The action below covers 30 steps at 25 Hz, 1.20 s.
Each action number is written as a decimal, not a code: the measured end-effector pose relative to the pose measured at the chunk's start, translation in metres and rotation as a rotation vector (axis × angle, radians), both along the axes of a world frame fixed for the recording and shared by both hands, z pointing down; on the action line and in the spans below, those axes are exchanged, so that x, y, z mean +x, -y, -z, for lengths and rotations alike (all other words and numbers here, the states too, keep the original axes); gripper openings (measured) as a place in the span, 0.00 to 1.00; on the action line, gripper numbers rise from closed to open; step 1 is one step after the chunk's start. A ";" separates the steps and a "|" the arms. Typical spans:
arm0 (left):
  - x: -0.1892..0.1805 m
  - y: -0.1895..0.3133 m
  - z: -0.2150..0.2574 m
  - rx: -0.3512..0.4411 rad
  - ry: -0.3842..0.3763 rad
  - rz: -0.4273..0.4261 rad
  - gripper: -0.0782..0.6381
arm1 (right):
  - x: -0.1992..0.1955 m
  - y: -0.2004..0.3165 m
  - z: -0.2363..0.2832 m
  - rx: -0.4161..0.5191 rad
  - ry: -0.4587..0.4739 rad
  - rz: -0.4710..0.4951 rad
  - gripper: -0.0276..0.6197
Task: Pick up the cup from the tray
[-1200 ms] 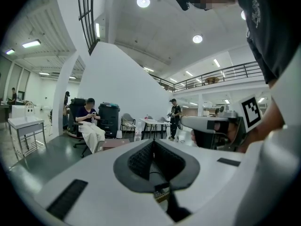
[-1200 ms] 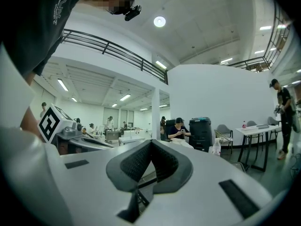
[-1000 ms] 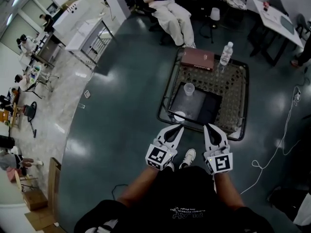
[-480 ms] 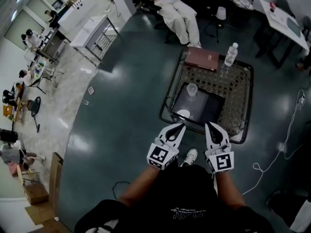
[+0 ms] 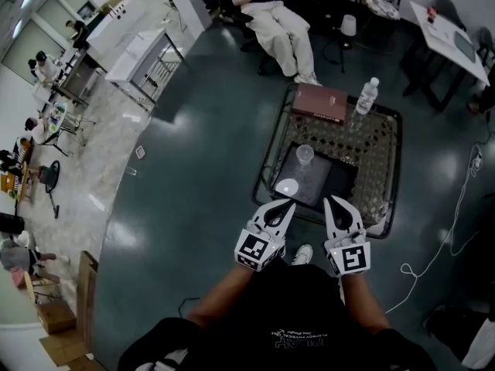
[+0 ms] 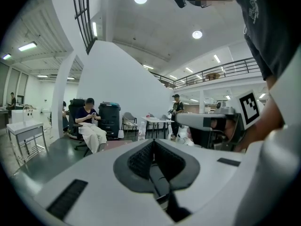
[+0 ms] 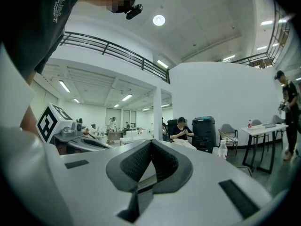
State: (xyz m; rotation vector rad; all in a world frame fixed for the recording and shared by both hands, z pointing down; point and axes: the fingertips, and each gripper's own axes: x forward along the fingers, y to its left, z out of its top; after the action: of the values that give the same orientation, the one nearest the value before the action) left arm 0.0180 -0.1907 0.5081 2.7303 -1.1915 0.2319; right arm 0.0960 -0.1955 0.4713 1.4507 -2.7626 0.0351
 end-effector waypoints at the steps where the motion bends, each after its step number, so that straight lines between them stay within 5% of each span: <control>1: -0.002 0.006 0.000 0.000 0.001 -0.004 0.12 | -0.001 0.005 0.000 0.000 -0.003 -0.005 0.05; 15: -0.021 0.083 -0.013 -0.033 -0.019 -0.057 0.12 | -0.012 0.070 -0.008 -0.032 -0.032 -0.091 0.05; 30: -0.015 0.127 -0.028 -0.023 0.007 -0.207 0.12 | -0.013 0.109 -0.017 -0.051 -0.040 -0.213 0.05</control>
State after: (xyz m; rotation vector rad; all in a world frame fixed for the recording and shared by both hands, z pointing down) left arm 0.0030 -0.3176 0.5364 2.8338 -0.9008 0.2782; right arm 0.0834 -0.3042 0.4882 1.7054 -2.5448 0.0781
